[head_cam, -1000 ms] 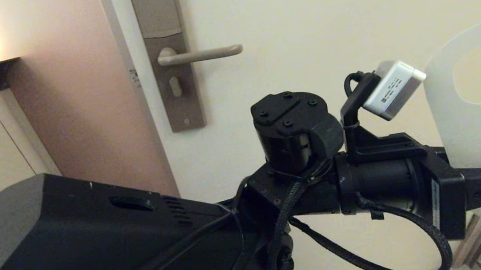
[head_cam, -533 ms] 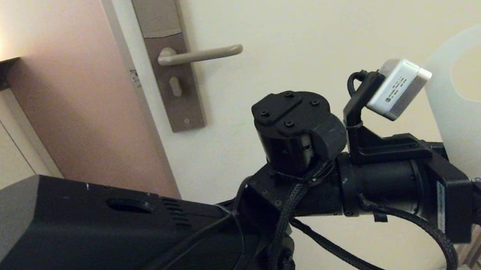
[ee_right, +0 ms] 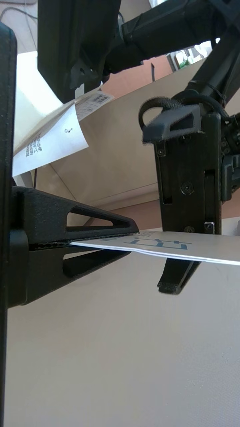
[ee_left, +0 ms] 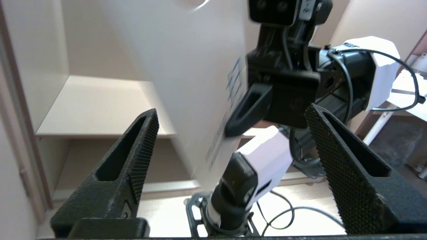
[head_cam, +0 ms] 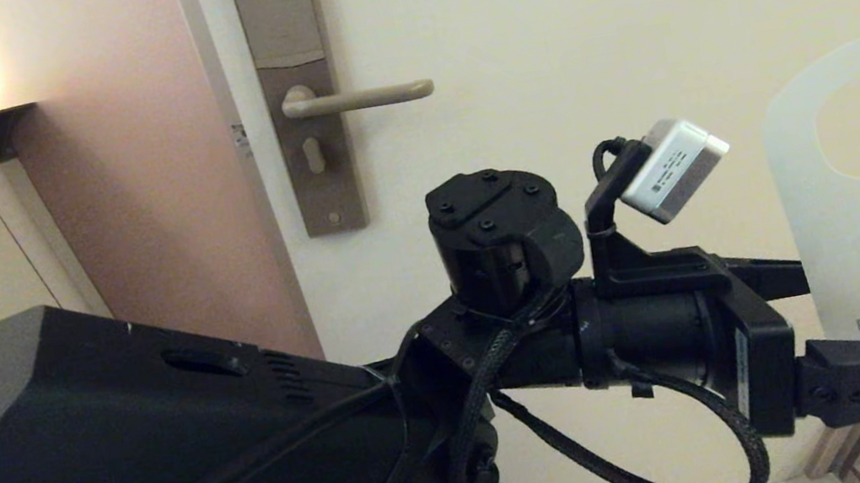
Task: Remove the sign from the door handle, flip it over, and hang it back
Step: Hand it to the other hand, then hang the sign back with the other side facing out
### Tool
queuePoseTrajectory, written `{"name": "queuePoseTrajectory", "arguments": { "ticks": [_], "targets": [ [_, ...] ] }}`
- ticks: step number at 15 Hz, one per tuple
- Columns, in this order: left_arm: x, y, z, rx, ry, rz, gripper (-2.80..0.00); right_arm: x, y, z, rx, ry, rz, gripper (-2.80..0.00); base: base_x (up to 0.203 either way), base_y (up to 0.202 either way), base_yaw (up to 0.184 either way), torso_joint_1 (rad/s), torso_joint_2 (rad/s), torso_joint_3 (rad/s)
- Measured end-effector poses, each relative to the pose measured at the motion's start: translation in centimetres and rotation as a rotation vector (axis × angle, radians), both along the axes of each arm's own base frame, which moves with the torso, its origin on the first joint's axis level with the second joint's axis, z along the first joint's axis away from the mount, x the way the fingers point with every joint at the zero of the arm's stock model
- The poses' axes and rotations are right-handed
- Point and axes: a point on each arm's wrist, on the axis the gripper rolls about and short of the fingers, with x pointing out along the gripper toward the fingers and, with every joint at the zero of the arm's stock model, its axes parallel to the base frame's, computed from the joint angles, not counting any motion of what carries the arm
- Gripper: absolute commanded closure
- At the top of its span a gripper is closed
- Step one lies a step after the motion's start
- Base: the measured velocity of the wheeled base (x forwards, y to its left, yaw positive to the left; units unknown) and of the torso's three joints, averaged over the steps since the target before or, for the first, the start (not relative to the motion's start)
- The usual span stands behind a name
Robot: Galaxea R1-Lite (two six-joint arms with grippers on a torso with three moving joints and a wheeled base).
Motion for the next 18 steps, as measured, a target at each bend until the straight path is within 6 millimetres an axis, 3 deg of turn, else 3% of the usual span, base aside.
{"name": "queuePoseTrajectory", "arguments": {
  "ticks": [10,14,15,18],
  "targets": [
    [0.6,5.0,0.2,0.033,-0.04,0.066,-2.8,0.0,0.0,0.0,-0.002,-0.002,0.0,0.0,0.0,0.0,0.0,0.0,0.0,0.0],
    [1.2,6.7,1.3,0.006,-0.066,0.114,-2.8,0.0,0.0,0.0,-0.002,-0.002,-0.001,0.0,0.0,0.0,0.0,0.0,0.0,0.0],
    [1.4,7.1,1.6,-0.006,-0.074,0.125,-0.1,0.0,0.0,0.0,-0.003,-0.004,-0.001,0.0,0.0,0.0,0.0,0.0,0.0,0.0],
    [1.6,8.2,2.4,-0.029,-0.09,0.15,0.0,-0.1,0.0,0.0,-0.004,-0.006,-0.002,0.0,0.0,0.0,0.0,0.0,0.0,0.0]
  ]
}}
